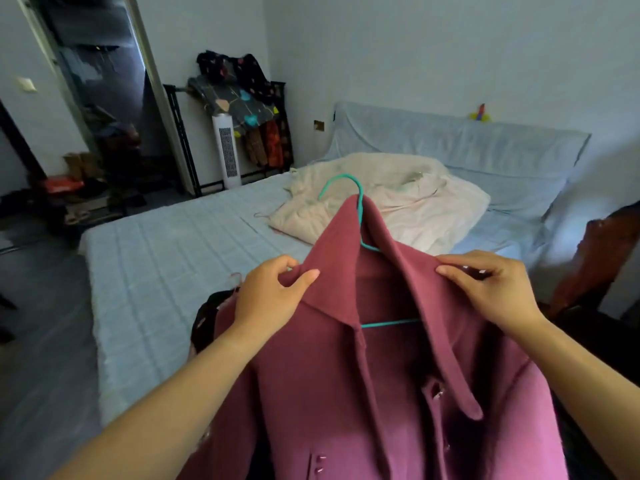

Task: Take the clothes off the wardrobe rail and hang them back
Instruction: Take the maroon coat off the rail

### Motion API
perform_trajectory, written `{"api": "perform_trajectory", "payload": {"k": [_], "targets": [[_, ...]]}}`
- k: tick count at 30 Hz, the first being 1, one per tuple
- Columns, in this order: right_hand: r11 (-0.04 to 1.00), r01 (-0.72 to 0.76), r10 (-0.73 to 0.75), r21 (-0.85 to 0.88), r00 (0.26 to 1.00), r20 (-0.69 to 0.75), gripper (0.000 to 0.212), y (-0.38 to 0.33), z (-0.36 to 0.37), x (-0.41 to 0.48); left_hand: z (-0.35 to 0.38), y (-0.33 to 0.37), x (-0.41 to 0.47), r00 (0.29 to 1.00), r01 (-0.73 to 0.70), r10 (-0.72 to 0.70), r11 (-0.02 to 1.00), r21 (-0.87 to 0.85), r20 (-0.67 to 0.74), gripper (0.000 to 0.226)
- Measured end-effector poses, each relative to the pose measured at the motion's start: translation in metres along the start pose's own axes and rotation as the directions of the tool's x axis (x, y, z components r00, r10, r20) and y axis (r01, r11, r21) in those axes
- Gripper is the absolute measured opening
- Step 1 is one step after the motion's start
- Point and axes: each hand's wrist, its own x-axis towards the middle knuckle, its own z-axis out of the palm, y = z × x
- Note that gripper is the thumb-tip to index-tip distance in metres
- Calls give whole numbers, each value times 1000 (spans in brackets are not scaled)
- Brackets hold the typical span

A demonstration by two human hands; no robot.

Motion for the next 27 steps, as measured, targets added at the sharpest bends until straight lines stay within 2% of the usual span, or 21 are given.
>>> {"api": "perform_trajectory", "payload": {"k": [6, 9, 14, 20, 23, 27], "targets": [[992, -111, 102, 54, 982, 160, 35, 68, 64, 48, 41, -53, 49, 996, 52, -56, 996, 68, 66, 24], [985, -142, 115, 95, 962, 247, 44, 91, 109, 68, 46, -85, 66, 992, 114, -119, 988, 100, 43, 25], [970, -183, 116, 160, 927, 356, 32, 122, 188, 119, 45, -122, 101, 970, 242, -233, 958, 155, -72, 20], [956, -168, 36, 240, 880, 474, 16, 162, 283, 189, 51, -172, 156, 920, 380, -335, 887, 261, -203, 24], [944, -177, 2, 278, 847, 531, 17, 179, 335, 218, 53, -197, 185, 876, 467, -391, 832, 299, -281, 25], [941, -195, -24, 278, 779, 627, 22, 210, 403, 232, 68, -243, 204, 813, 580, -505, 753, 312, -291, 20]]}}
